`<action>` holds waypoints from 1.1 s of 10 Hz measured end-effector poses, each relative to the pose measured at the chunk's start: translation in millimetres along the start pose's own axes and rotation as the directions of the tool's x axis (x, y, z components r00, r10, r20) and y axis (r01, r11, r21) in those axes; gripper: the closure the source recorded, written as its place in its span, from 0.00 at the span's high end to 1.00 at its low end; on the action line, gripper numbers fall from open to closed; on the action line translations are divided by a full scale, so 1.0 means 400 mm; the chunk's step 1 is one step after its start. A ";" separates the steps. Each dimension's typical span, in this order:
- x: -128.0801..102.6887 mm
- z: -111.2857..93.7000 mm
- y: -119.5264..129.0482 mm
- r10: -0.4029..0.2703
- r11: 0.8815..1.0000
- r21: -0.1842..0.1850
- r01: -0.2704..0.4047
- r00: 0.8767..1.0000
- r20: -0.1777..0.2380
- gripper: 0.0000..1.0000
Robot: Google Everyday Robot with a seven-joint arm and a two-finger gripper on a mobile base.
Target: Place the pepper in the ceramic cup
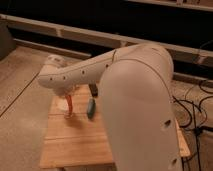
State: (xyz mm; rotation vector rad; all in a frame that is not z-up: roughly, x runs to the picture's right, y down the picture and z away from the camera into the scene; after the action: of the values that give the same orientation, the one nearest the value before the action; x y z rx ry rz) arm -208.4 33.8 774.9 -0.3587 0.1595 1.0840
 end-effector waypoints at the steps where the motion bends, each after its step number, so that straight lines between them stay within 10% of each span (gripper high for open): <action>1: -0.007 0.016 0.009 -0.012 1.000 -0.004 0.012 1.000 -0.002 0.00; 8: -0.163 0.012 0.013 -0.138 0.990 0.034 0.135 0.985 0.104 0.00; 11: -0.226 -0.039 0.056 -0.223 0.975 0.045 0.218 0.954 0.200 0.00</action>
State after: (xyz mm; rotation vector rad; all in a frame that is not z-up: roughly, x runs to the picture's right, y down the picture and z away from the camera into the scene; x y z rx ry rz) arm -269.2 -38.0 782.9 -0.2368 -0.0513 0.8905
